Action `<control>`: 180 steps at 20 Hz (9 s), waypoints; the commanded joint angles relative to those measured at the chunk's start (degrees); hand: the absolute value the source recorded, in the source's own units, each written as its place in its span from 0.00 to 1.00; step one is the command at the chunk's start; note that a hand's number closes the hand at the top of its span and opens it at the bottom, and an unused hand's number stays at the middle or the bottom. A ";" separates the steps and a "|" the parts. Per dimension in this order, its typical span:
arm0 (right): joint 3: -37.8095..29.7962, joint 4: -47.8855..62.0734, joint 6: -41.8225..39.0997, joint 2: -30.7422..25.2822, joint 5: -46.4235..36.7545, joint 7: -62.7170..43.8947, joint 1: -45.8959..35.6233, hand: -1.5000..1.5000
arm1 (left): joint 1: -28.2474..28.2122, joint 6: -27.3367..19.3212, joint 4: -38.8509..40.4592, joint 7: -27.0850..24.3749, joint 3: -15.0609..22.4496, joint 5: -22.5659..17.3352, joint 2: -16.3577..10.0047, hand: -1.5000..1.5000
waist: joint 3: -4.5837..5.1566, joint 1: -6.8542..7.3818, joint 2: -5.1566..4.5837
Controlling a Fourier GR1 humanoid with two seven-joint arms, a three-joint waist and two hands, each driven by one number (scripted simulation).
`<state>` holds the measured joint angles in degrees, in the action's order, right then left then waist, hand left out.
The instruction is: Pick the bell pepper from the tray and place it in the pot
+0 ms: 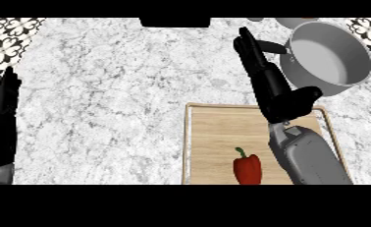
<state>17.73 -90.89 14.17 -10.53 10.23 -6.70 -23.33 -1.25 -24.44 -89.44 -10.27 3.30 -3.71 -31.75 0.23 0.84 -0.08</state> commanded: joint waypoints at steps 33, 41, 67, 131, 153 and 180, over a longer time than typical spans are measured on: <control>19.44 -38.39 1.98 -4.59 -46.16 -42.03 33.13 0.00 | 7.29 20.41 7.93 18.60 15.24 -9.03 13.85 0.50 | -0.19 -0.77 0.04; 15.18 -26.22 -5.81 -9.24 -36.57 -36.56 33.15 0.00 | 7.51 23.89 10.14 17.54 11.41 -9.83 12.89 0.50 | -0.25 -0.88 0.07; 0.35 -11.39 -7.61 -3.47 -14.26 2.05 42.38 0.00 | 9.86 28.78 15.65 17.82 5.18 -4.36 18.21 0.50 | -0.24 -1.21 0.05; -24.59 -13.01 -0.53 -2.51 -71.66 -44.43 11.15 1.00 | 6.43 30.39 9.66 19.79 4.05 0.84 21.52 0.50 | -0.12 0.92 -0.19; -28.78 49.12 -22.15 -9.16 -71.32 -48.19 -26.56 1.00 | 7.97 31.78 8.87 20.48 3.79 0.91 22.79 0.50 | -0.28 1.79 -0.66; -45.44 43.37 38.53 -6.44 -62.33 -28.44 -27.90 0.00 | 3.71 31.55 11.22 16.00 2.63 2.30 22.88 0.50 | -0.22 -0.89 0.19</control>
<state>-27.11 -42.58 46.44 -18.08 -53.73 -36.71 -53.00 4.27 7.67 -79.75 8.68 6.14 -2.31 -9.18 -0.08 1.11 -0.34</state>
